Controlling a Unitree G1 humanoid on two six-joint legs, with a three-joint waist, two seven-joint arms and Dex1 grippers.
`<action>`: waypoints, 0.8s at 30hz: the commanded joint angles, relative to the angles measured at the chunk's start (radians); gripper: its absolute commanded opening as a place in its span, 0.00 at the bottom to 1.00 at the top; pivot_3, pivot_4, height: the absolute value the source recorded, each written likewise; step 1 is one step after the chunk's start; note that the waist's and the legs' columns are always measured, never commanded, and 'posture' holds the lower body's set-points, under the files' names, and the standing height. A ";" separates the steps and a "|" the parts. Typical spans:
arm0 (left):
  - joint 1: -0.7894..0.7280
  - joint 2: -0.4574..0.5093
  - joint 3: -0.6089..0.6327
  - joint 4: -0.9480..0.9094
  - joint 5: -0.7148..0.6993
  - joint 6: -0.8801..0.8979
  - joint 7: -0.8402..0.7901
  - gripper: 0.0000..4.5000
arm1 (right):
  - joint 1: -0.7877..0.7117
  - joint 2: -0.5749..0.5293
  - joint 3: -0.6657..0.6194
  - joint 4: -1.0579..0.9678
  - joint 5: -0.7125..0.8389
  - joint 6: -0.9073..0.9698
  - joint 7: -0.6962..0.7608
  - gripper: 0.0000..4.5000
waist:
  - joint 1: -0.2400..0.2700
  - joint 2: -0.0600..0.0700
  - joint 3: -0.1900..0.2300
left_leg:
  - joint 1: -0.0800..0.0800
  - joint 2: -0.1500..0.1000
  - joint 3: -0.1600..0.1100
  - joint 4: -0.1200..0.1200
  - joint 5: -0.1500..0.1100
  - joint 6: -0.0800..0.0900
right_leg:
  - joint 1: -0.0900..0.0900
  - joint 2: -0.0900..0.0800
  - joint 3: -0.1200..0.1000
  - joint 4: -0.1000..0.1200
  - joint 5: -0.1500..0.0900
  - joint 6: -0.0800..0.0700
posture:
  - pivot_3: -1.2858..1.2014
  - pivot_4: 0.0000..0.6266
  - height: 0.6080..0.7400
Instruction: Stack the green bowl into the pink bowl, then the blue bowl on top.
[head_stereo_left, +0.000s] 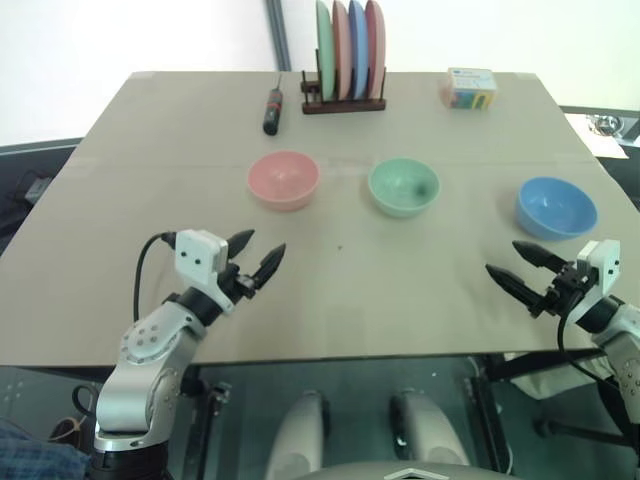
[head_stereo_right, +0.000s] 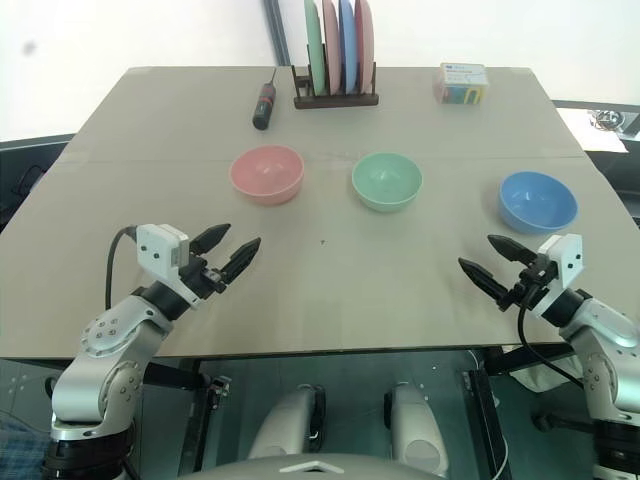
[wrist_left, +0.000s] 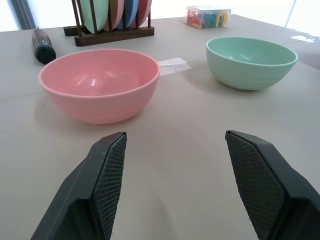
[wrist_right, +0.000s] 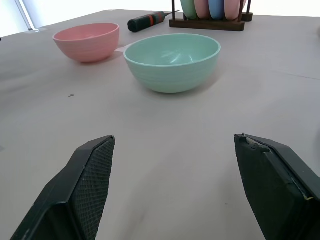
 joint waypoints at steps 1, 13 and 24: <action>0.000 0.004 0.012 -0.026 -0.011 -0.011 0.000 0.74 | 0.002 -0.005 -0.008 -0.033 0.012 -0.012 0.005 0.89 | 0.000 0.000 0.000 | 0.000 0.000 0.000 0.000 0.000 0.000 | 0.000 0.000 0.000 0.000 0.000 0.000 | 0.52 0.24 1.00; -0.224 0.104 -0.093 0.040 0.127 0.159 0.073 0.74 | -0.055 0.028 0.029 -0.182 0.105 0.052 -0.024 0.89 | 0.002 0.000 0.000 | 0.000 0.000 -0.001 0.002 0.000 0.000 | 0.000 0.000 -0.001 0.001 0.000 0.002 | 0.52 0.24 1.00; -0.679 0.122 -0.329 0.484 0.325 0.124 -0.008 0.74 | -0.116 0.043 0.061 -0.247 0.194 0.098 -0.024 0.89 | 0.006 0.000 0.000 | -0.001 -0.001 -0.002 0.002 0.000 0.000 | 0.000 0.000 -0.002 0.000 0.002 0.004 | 0.52 0.24 1.00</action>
